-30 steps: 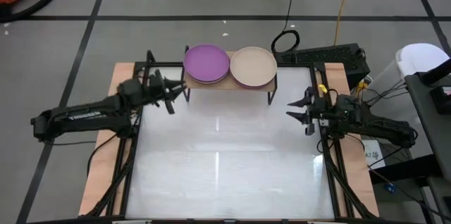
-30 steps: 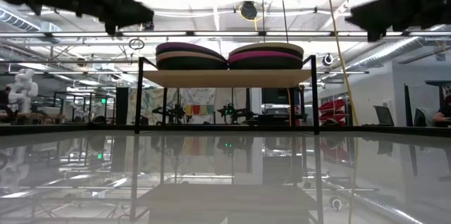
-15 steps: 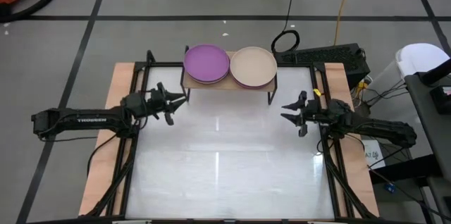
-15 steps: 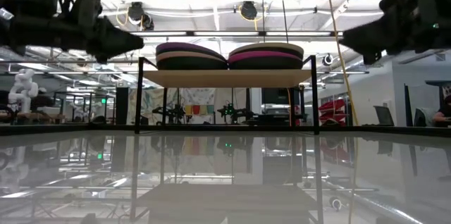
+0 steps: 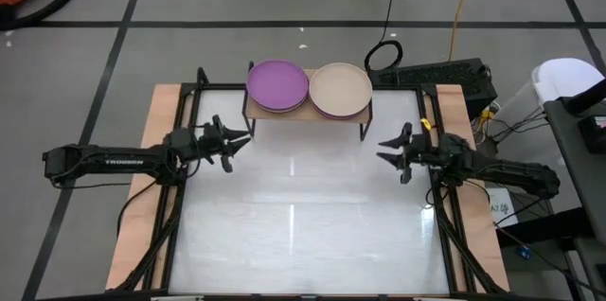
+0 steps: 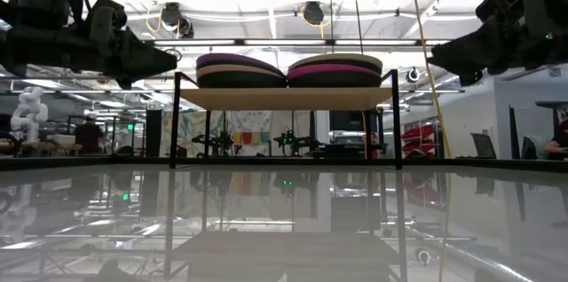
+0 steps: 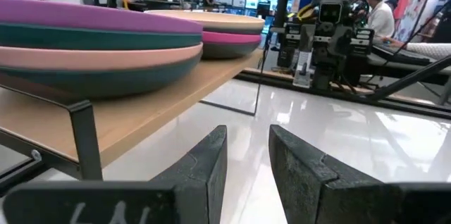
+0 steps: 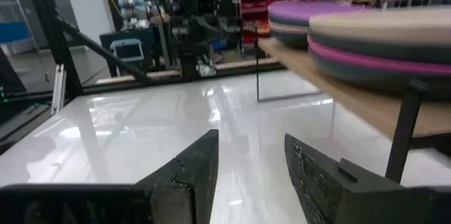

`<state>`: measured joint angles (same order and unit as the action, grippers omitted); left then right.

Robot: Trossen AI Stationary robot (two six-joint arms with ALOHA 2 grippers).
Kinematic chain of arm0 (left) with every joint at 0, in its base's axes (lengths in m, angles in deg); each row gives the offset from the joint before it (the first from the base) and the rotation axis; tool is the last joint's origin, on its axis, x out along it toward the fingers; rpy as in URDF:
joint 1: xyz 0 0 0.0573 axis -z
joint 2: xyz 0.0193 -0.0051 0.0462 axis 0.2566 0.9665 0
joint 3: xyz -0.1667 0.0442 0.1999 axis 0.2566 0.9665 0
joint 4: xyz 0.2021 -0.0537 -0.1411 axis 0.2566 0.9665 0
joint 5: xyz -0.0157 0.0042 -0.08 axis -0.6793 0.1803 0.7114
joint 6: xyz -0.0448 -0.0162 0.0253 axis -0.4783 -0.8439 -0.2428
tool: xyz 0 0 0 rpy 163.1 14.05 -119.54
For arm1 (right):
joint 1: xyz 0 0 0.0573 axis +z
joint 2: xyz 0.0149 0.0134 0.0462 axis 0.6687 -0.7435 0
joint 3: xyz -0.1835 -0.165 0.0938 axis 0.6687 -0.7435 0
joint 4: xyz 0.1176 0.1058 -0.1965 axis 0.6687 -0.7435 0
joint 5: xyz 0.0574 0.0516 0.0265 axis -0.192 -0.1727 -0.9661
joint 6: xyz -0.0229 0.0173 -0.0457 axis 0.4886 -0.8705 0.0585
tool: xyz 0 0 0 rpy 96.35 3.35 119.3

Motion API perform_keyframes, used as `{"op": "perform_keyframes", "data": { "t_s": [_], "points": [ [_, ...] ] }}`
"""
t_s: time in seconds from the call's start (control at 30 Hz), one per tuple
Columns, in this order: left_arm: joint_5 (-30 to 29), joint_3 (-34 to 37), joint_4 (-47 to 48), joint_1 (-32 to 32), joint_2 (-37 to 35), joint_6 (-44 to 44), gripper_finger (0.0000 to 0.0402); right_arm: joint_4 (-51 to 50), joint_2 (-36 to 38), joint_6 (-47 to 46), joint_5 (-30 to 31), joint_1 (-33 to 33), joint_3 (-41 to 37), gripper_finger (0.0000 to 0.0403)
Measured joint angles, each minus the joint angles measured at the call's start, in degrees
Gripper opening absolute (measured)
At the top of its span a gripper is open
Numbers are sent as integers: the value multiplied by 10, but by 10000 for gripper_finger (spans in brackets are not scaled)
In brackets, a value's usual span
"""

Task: Place and stack plates onto a shelf
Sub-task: Return to Home Position

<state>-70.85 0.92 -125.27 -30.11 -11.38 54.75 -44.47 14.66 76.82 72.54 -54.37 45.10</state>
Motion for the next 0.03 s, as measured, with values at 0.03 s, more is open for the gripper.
{"op": "perform_keyframes", "data": {
  "t_s": [0.03],
  "points": [
    [0,0,1,0,0,0,110,-7,0,-2,0,0,0,144]
  ]
}}
